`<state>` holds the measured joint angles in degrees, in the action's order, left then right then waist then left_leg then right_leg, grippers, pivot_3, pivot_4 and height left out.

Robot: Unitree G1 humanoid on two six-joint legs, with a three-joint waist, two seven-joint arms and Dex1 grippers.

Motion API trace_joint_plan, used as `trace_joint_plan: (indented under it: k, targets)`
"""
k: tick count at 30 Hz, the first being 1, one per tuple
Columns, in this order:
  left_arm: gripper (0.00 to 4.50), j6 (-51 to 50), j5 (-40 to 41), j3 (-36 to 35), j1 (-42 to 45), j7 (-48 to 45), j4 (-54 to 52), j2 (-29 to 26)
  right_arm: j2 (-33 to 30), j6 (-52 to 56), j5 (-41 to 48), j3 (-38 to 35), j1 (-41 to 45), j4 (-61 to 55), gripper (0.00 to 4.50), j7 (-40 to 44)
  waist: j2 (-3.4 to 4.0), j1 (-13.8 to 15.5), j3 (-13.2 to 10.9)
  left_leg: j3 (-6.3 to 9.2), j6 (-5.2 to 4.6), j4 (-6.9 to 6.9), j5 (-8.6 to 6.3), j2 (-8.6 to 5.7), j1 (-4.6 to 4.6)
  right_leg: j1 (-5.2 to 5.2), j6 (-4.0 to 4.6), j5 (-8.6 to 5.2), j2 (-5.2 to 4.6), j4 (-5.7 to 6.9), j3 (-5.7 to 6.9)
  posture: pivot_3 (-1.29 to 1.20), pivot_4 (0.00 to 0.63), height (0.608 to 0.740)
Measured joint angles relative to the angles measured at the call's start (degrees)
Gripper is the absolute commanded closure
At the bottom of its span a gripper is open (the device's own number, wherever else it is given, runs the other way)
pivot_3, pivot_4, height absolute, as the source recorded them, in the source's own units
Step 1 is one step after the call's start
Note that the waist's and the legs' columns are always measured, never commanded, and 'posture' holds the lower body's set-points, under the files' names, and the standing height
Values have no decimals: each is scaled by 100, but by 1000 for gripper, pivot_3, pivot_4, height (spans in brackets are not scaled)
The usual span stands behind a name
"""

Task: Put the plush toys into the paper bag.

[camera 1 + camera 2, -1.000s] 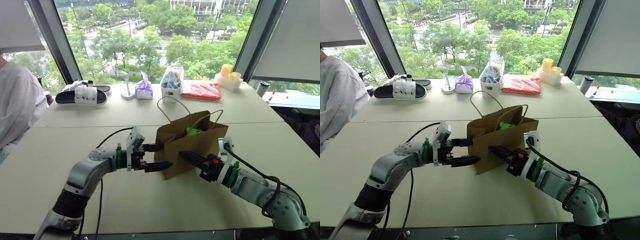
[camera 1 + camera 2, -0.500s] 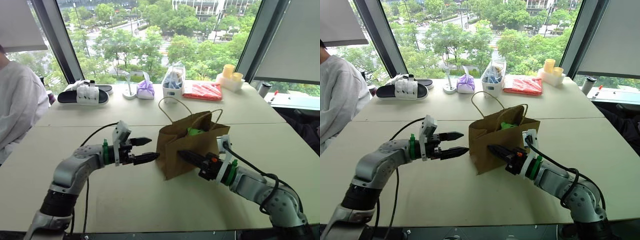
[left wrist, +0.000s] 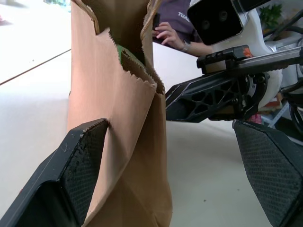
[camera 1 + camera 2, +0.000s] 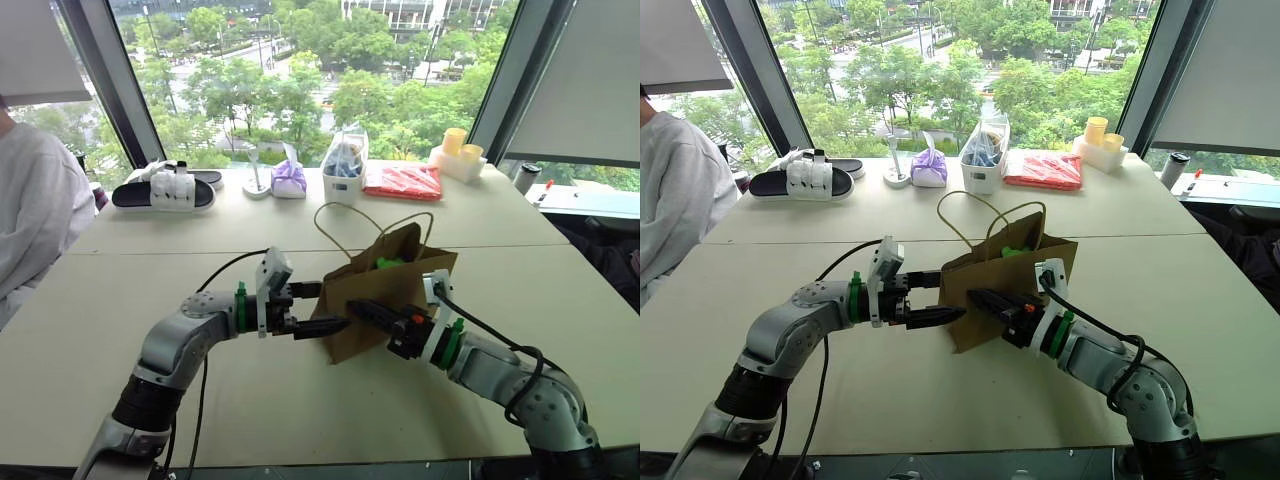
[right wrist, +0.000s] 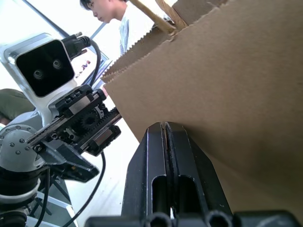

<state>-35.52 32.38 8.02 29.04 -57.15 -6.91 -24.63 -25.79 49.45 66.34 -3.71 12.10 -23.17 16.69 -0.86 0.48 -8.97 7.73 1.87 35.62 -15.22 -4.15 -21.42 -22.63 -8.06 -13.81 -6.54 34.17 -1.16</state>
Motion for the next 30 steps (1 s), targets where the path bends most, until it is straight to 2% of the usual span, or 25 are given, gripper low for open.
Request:
trace_joint_plan:
  k: [3, 5, 7, 13, 14, 22, 27, 30]
  targets:
    - [137, 106, -211, 77, 1, 117, 84, 98, 51, 18, -27, -1, 4, 0, 4471, 0, 0, 9, 0, 0, 0, 1, 0, -1, 0, 2, 0, 0, 0, 0, 0, 0, 150, 740]
    - [682, 164, -354, 155, 14, 198, 198, 189, 66, 25, -23, -16, 7, 0, 4500, 0, 0, 11, 0, 0, 0, 1, 0, -1, 0, 2, 0, 0, 0, 0, 0, 0, 150, 740]
    - [1447, 297, -525, 241, 77, 316, 370, 365, 81, 33, 52, -90, 25, 0, 4500, 1, 0, 23, 0, 0, 0, 3, 0, -2, 0, 4, 0, 0, 0, -1, 1, 0, 150, 740]
    - [4329, 512, -806, 293, 133, 542, 604, 669, 123, 36, 730, -525, -21, -28, 4500, -85, 0, 17, 0, 3, 0, 2, 0, -1, 0, 3, -1, 0, 0, 0, 1, 0, 150, 740]
    - [4470, 518, -813, 293, 135, 562, 621, 689, 149, 22, 889, -623, -48, -38, 4500, -121, 0, 14, 0, 3, 0, 2, 0, -1, 0, 3, -1, 0, 0, 0, 0, 0, 150, 740]
    - [4470, 630, -751, 140, 421, 623, 731, 912, -55, 9, 1984, -1045, -877, -615, 4500, -58, 0, 27, 0, 3, -1, 7, 0, -2, 0, 9, -1, 0, -1, -1, 2, 0, 150, 740]
    - [4470, 625, -383, 119, 1074, -186, 814, 821, -300, -13, 2156, -1226, -1401, -727, 4500, 76, 0, 20, 0, -13, -1, 9, 0, -3, 2, 13, -2, 0, 0, -1, 6, 0, 150, 740]
    - [4470, 835, -405, 192, 1517, -891, 1547, 664, -463, -76, 2171, -1344, -1623, -727, 4500, 175, 5, -2, 3, -20, -2, 9, 0, -1, 6, 15, -1, 0, 5, 0, 6, 0, 150, 740]
